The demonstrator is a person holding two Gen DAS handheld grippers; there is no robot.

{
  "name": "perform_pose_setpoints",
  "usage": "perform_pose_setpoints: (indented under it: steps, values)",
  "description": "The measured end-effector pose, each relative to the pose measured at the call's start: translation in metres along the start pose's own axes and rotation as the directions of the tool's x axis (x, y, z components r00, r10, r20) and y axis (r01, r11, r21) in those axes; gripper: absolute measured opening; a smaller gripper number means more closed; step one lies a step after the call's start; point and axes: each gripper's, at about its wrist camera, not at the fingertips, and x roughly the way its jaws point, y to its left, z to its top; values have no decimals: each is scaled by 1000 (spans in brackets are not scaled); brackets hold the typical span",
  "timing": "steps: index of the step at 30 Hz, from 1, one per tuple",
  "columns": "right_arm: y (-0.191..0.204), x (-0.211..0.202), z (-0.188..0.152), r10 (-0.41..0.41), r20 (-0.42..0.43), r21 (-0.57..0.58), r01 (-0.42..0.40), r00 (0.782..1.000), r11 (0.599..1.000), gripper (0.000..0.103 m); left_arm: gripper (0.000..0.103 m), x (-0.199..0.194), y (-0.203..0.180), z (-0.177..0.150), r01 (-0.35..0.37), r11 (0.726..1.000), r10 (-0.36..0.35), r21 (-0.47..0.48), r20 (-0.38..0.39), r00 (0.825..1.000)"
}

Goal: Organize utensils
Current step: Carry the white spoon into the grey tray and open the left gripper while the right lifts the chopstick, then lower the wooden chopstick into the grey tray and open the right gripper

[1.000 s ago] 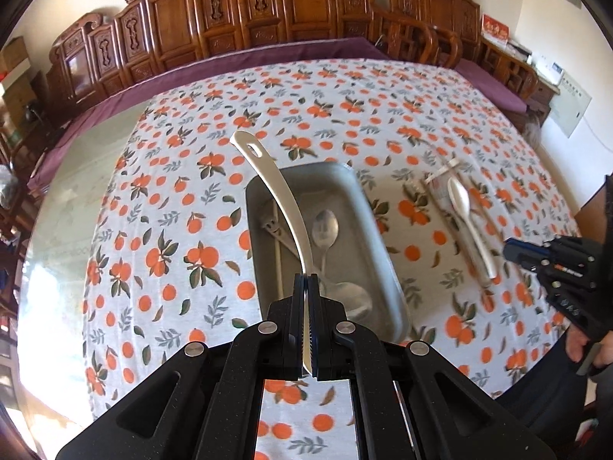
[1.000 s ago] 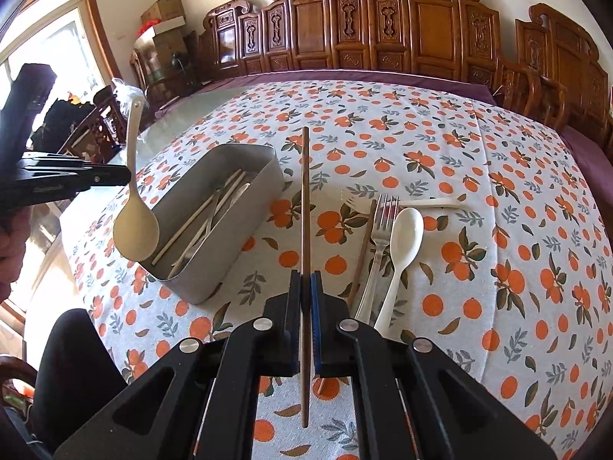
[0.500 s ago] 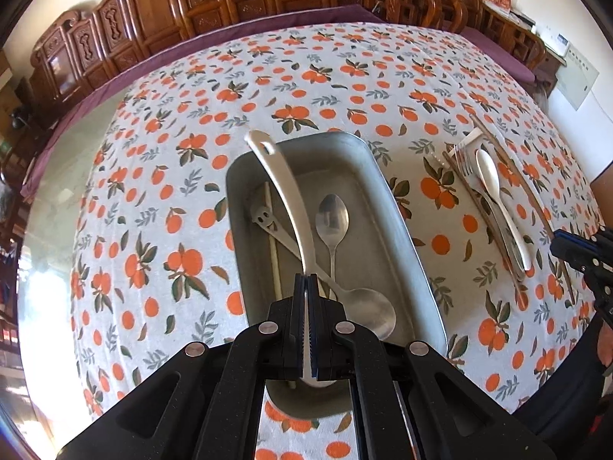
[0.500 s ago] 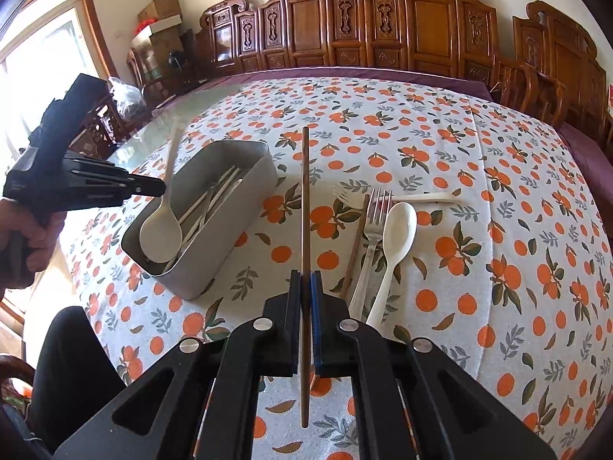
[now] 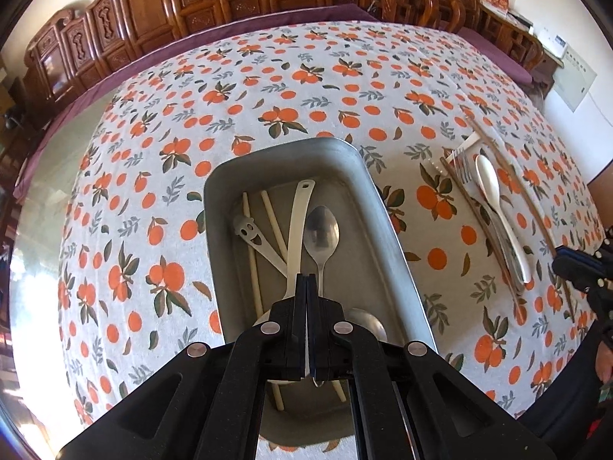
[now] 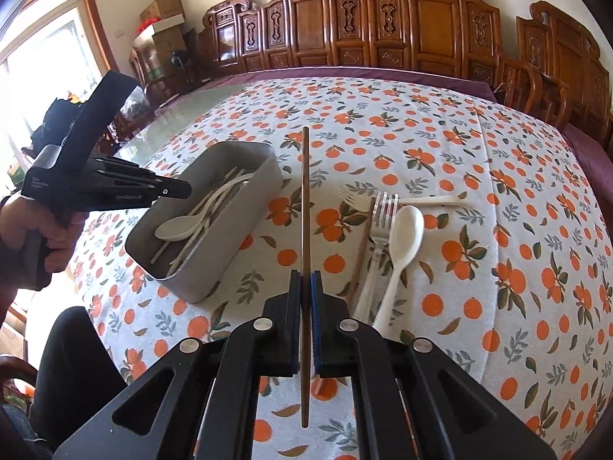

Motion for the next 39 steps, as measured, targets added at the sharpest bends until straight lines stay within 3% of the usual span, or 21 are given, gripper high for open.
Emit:
perform_pose_setpoints:
  steps: [21, 32, 35, 37, 39]
  values:
    - [86, 27, 31, 92, -40, -50, -94, 995, 994, 6, 0, -49, 47, -45, 43, 990, -31, -133, 95, 995]
    - [108, 51, 46, 127, -81, -4, -128, 989, 992, 6, 1, -66, 77, -66, 42, 982, -19, -184, 122, 992]
    - [111, 60, 49, 134, -94, 17, -133, 987, 991, 6, 21, -71, 84, -70, 40, 980, -13, -196, 135, 991]
    - [112, 65, 50, 140, -100, 34, -138, 985, 990, 6, 43, -74, 87, -72, 32, 978, -3, -204, 145, 989]
    - [112, 70, 52, 140, -109, 51, -136, 984, 989, 6, 56, -76, 91, -74, 21, 977, 11, -213, 150, 989]
